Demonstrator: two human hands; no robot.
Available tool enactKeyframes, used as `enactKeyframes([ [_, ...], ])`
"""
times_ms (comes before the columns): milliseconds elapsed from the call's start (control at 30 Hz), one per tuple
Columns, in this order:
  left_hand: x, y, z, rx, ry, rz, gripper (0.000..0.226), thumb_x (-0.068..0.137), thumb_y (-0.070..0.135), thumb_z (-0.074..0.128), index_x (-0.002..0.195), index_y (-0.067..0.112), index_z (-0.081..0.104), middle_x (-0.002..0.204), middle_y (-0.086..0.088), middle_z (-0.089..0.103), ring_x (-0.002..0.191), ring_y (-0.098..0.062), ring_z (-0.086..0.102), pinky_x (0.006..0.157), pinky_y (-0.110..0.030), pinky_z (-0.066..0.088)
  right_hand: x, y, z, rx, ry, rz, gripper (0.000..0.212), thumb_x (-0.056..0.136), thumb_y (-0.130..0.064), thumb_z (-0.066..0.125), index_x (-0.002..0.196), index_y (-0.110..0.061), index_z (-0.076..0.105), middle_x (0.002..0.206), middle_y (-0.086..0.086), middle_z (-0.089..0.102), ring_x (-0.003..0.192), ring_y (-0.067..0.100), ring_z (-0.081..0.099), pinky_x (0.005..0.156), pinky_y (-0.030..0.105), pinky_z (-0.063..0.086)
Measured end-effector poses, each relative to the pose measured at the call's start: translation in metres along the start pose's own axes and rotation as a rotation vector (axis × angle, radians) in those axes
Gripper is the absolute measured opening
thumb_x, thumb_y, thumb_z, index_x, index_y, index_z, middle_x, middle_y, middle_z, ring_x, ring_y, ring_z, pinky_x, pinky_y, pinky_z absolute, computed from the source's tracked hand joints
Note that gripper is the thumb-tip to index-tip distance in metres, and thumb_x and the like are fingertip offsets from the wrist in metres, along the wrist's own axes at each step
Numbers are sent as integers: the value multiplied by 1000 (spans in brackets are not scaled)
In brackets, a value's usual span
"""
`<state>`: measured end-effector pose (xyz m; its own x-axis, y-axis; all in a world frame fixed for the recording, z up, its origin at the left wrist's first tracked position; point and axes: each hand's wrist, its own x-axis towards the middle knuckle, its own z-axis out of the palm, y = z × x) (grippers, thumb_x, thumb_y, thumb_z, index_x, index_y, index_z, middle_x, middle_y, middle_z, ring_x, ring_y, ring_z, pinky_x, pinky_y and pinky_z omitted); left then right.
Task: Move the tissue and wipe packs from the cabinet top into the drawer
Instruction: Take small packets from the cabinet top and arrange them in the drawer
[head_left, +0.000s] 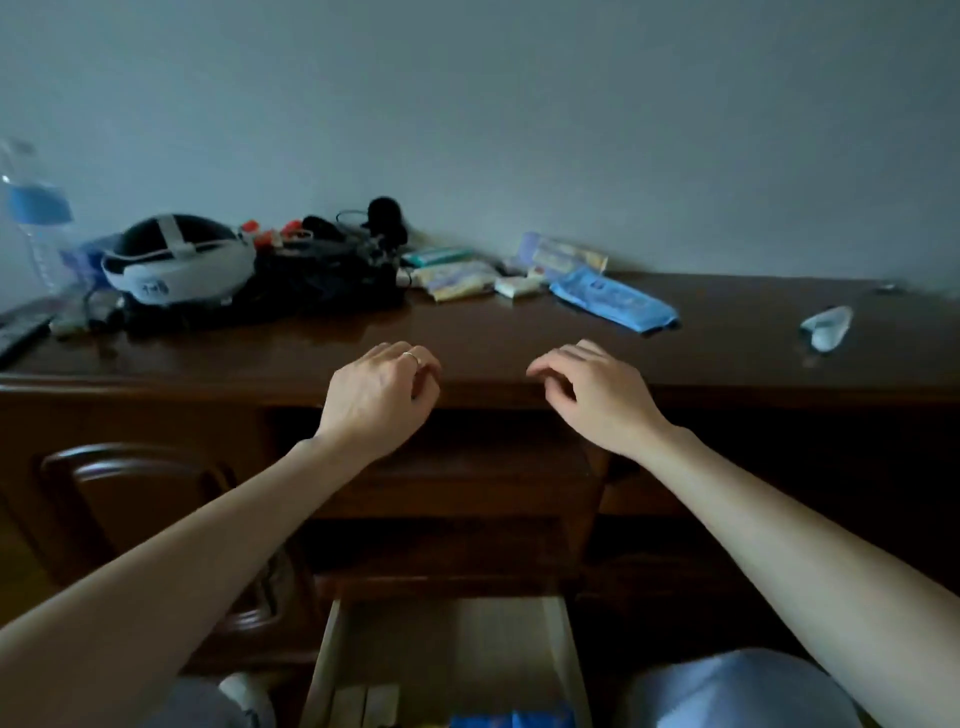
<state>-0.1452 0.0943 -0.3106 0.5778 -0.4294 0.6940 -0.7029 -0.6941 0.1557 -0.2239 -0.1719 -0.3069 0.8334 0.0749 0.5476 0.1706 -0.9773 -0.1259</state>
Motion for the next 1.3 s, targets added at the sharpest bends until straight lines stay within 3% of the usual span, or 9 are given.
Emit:
enactKeyframes([
  [167,84,-18,32,22,-164,-82,24,92,32,55,114,30,66,109,7,60,102,-19,59,69,-30,43,64,41,13,-105,-265,216,41,101,-51,50,136,-32,59,141,-6,58,133,21,48,104,40,44],
  [367,164,-45,103,70,-315,-110,34,92,34,55,125,30,60,132,0,54,125,-22,47,91,-38,45,128,67,44,-226,-220,203,24,93,-58,54,96,-36,63,99,-12,67,94,16,67,66,34,44],
  [567,228,-71,165,99,-326,-80,44,93,35,53,137,28,52,140,-4,49,134,-26,40,110,-45,35,209,112,91,-157,-202,302,46,96,-49,56,138,-32,51,140,-1,55,127,24,54,86,41,50],
  [767,254,-97,213,42,-347,-59,46,98,45,44,140,27,49,142,-1,48,132,-25,40,109,-46,35,297,152,145,-216,-344,198,61,99,-53,43,155,-33,33,163,4,35,148,30,33,114,49,34],
  [867,262,-103,225,90,-322,-62,43,96,48,44,133,29,53,130,-1,53,121,-25,47,98,-46,42,310,174,153,-257,-374,237,46,102,-51,33,129,-28,61,144,6,58,131,32,52,103,45,44],
  [933,264,-104,228,127,-300,-56,41,94,47,45,129,27,53,124,-2,53,116,-26,48,94,-46,43,310,184,153,-312,-310,267,38,98,-48,38,112,-25,64,129,7,66,118,31,60,87,42,48],
  [1067,264,-101,228,150,-311,-63,39,93,46,47,125,26,54,122,-5,51,116,-27,46,94,-47,43,303,198,147,-344,-223,508,52,97,-45,44,143,-21,45,145,15,45,125,38,54,85,46,47],
  [1200,266,-99,226,150,-319,-50,40,91,47,47,123,24,53,120,-5,50,114,-27,45,94,-45,42,303,207,140,-310,-57,608,55,98,-43,49,146,-19,37,143,18,40,125,41,50,86,48,48],
  [1300,271,-100,228,192,-284,-24,49,88,54,48,123,20,51,119,-5,52,112,-26,48,94,-43,42,315,210,139,-261,-90,643,55,100,-45,45,149,-22,37,148,17,38,129,41,46,92,48,47],
])
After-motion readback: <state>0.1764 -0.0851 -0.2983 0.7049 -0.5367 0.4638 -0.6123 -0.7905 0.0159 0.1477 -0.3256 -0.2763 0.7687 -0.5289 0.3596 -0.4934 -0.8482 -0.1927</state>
